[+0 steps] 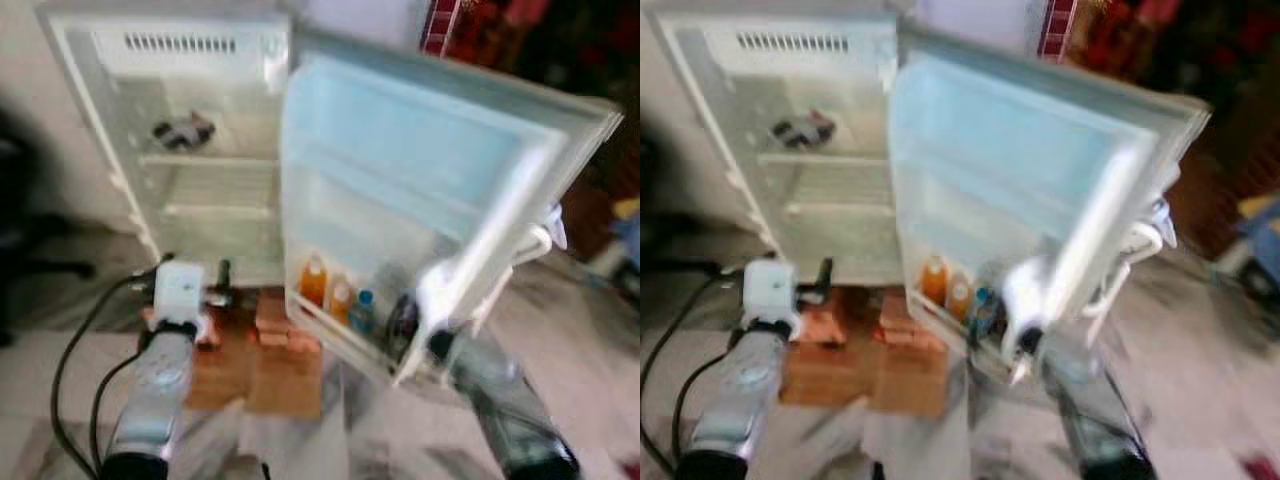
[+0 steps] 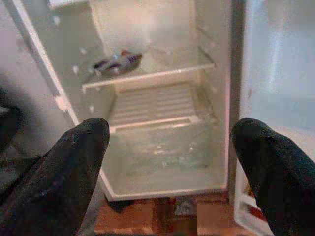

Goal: Restocking fridge

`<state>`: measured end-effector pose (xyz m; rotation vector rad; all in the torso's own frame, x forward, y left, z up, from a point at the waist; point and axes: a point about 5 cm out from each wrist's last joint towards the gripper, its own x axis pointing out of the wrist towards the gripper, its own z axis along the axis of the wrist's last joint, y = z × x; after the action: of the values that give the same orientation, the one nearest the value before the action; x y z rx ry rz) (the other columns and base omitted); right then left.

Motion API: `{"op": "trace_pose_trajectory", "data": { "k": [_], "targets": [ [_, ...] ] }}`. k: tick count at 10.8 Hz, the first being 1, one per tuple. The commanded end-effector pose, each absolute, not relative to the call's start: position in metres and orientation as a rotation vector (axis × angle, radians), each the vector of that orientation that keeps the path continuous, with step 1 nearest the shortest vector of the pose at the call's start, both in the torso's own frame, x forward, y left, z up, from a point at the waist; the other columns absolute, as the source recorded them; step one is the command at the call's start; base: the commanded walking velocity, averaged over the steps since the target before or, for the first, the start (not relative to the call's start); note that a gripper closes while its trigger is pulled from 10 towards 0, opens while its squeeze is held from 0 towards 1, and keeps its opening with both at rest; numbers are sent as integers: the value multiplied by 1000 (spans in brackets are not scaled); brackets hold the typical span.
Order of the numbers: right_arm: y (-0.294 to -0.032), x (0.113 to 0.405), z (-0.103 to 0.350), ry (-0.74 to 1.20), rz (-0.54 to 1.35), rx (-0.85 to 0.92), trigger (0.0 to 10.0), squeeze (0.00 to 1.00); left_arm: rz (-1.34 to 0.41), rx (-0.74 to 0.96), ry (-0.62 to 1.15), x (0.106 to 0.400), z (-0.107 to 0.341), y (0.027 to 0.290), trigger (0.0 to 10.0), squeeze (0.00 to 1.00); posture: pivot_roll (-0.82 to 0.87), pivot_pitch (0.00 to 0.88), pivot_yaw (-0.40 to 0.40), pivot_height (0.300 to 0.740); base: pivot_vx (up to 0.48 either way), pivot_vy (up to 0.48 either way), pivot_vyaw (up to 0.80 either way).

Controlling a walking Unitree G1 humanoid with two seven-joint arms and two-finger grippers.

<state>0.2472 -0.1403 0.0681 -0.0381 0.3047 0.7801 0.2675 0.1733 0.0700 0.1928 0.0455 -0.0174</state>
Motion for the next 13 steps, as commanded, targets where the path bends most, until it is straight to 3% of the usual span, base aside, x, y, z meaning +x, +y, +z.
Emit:
{"op": "trace_pose_trajectory", "data": {
  "k": [1, 3, 4, 5, 6, 9, 13],
  "targets": [
    [-176, 246, 45, 503, 725, -193, 10000, 0, -65, 187, 27, 270, 73, 160, 10000, 0, 68, 0, -9, 740, 0, -454, 0],
    [-208, 260, 37, 599, 625, -367, 10000, 0, -61, 190, 26, 270, 74, 160, 10000, 0, 73, 0, -10, 740, 0, -452, 0],
    [-226, 283, 44, 569, 456, -518, 10000, 0, -60, 185, 31, 270, 73, 160, 10000, 0, 79, 0, -8, 740, 0, -454, 0],
    [-235, 308, 68, 436, 257, -565, 10000, 0, -56, 190, 34, 269, 73, 160, 10000, 0, 87, 0, -8, 740, 0, -454, 0],
    [-236, 330, 93, 305, 115, -480, 10000, 0, -22, 188, 53, 267, 71, 162, 10000, 0, 87, 0, -4, 740, 0, -311, 0],
    [-193, 372, 145, 34, 15, -232, 10000, 0, 214, 53, 249, 253, 46, 186, 10000, 0, 110, 0, -4, 740, 0, 0, 0],
    [-129, 391, 163, -38, 35, -164, 10000, 0, 213, 51, 372, 246, 35, 188, 10000, 0, 153, 0, -25, 740, 0, 0, 800]
  ]
}}
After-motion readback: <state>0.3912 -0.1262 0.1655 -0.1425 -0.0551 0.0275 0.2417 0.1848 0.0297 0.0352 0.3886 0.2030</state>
